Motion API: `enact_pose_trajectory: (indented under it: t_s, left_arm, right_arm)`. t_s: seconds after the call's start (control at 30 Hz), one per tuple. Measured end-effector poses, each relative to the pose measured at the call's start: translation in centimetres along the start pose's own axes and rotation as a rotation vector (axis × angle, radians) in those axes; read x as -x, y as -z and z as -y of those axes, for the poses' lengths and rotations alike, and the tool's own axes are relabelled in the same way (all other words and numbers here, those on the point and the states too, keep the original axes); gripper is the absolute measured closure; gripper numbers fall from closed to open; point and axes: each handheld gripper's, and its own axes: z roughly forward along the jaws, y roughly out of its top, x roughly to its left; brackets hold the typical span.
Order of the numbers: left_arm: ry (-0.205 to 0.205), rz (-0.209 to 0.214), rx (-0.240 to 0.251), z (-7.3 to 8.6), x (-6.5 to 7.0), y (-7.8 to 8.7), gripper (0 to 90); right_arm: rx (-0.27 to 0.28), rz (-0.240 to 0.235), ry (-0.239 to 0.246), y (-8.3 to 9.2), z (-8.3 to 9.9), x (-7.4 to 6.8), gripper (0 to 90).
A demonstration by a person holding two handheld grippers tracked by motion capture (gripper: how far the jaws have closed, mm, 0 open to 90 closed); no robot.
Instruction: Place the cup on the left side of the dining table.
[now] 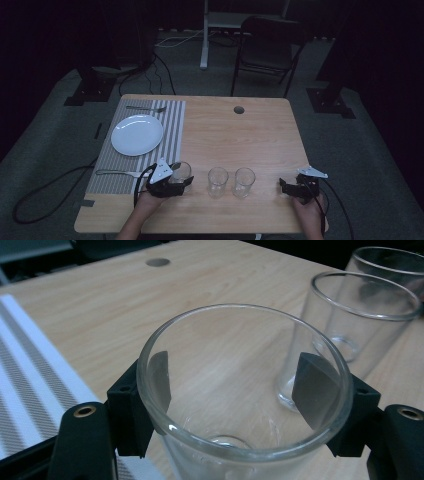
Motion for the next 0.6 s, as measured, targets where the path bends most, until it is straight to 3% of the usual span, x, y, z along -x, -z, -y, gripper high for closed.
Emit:
enact_pose_trajectory:
  t_s: [0.17,0.27,0.37,0.47,0.6]
  left_arm:
    - [0.002,-0.013,-0.008,-0.4,-0.7,0.3,29.5]
    - [0.011,-0.052,0.009,-1.0,-1.6,0.8,29.5]
    - [0.019,-0.065,0.017,-1.4,-2.1,1.1,29.5]
    - [0.025,-0.119,0.018,-1.8,-3.1,1.4,29.5]
    - [0.043,-0.144,0.017,-1.9,-3.9,1.5,29.5]
  right_arm:
    - [0.000,0.000,0.000,0.0,0.0,0.0,12.4]
    - [0.000,0.000,0.000,0.0,0.0,0.0,12.4]
    - [0.000,0.000,0.000,0.0,0.0,0.0,12.4]
    - [0.000,0.000,0.000,0.0,0.0,0.0,12.4]
    - [0.000,0.000,0.001,0.0,0.0,0.0,12.4]
